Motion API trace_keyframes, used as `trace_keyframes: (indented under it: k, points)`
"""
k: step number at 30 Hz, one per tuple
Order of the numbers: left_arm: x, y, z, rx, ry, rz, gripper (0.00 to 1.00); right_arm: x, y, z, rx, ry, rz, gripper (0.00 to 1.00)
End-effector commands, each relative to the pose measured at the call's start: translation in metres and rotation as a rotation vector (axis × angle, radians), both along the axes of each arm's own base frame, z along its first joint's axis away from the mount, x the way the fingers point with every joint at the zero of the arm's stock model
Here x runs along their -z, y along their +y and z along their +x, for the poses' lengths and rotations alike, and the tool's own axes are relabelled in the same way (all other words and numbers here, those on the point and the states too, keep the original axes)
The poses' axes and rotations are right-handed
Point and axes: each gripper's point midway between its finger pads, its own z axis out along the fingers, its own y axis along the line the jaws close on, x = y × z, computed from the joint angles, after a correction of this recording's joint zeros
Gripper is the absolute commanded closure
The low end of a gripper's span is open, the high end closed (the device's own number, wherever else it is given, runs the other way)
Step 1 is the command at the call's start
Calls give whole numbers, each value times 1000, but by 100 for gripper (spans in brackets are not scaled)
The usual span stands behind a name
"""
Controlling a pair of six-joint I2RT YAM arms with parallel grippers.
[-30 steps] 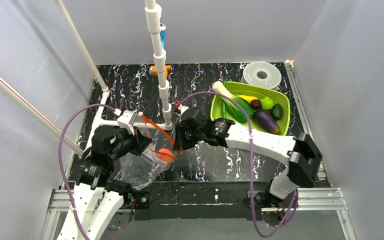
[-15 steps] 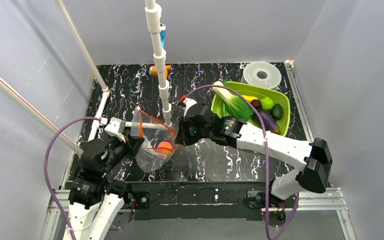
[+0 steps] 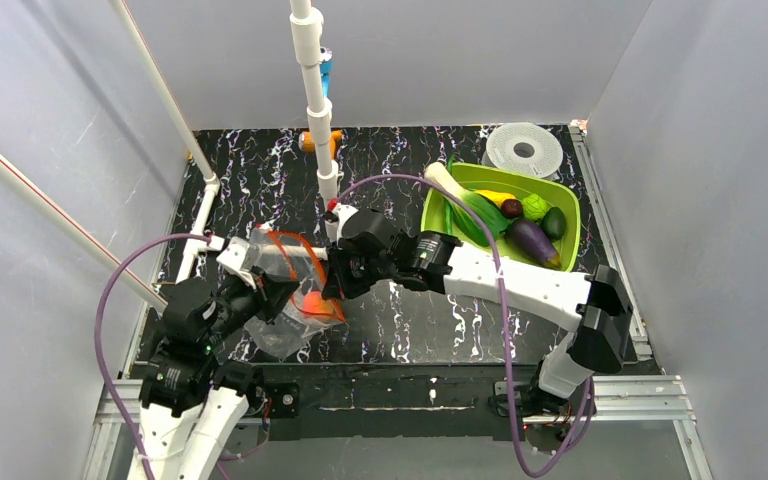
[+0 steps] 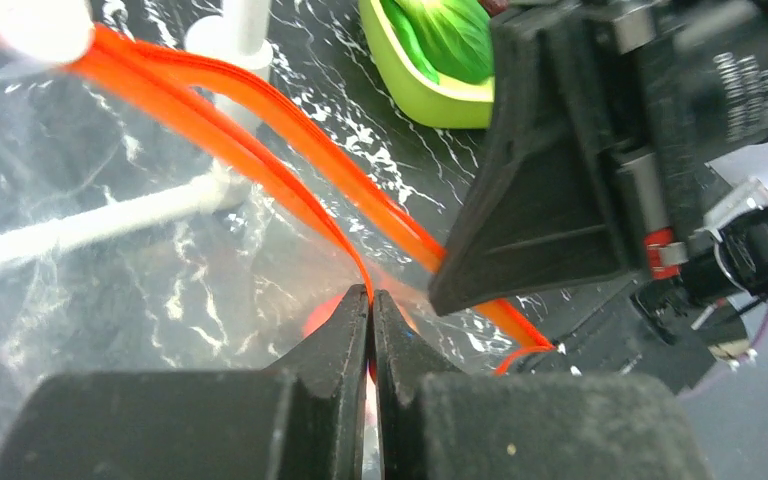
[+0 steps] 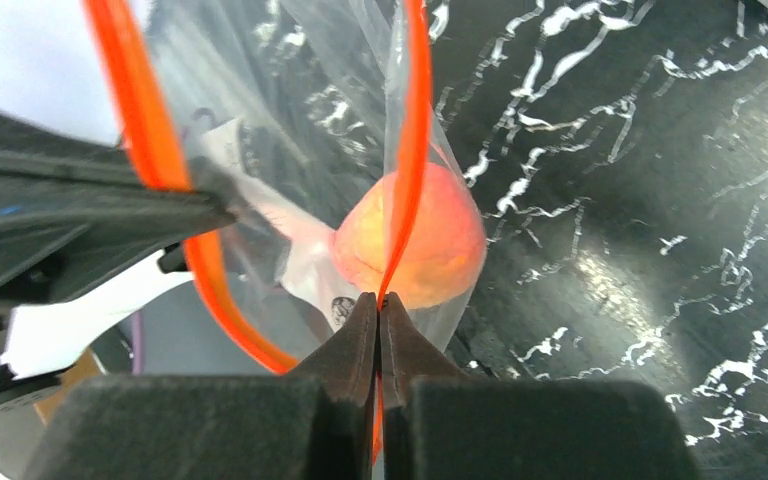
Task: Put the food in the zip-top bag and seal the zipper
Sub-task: Adjust the zipper food storage bag at the center of the board.
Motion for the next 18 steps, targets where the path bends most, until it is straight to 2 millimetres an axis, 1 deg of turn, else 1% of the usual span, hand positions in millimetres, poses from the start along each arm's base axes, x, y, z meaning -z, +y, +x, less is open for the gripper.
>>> trace_keyframes:
  k: [1,3,4,5,6,7,10,12,13,15,18]
  points:
    - [-11,23,2,-127,-52,40,100,-87,0,-4,-18,-105,194,99]
    - [-8,37,5,-222,-44,45,100,-97,-10,-1,6,-143,214,99]
    - [-7,44,5,-277,-26,33,100,-96,-16,0,20,-154,211,99]
    - [-3,50,2,-323,17,19,100,-93,-20,0,24,-154,202,99]
    - [-8,53,-1,-354,37,-9,100,-89,-22,-1,24,-150,191,99]
    - [-13,52,-7,-360,66,-35,100,-84,-23,-2,27,-140,179,99]
    - [-38,37,-20,-299,116,-131,100,-65,-20,-6,11,-93,146,99]
    - [-57,31,-28,-263,117,-169,100,-58,-17,-7,4,-81,129,99]
    - [-60,30,-30,-264,127,-174,100,-57,-18,-6,11,-83,121,99]
    - [-55,33,-29,-282,149,-163,100,-60,-21,-2,26,-103,121,99]
    - [-33,36,-22,-303,188,-110,100,-64,-22,-1,28,-120,138,99]
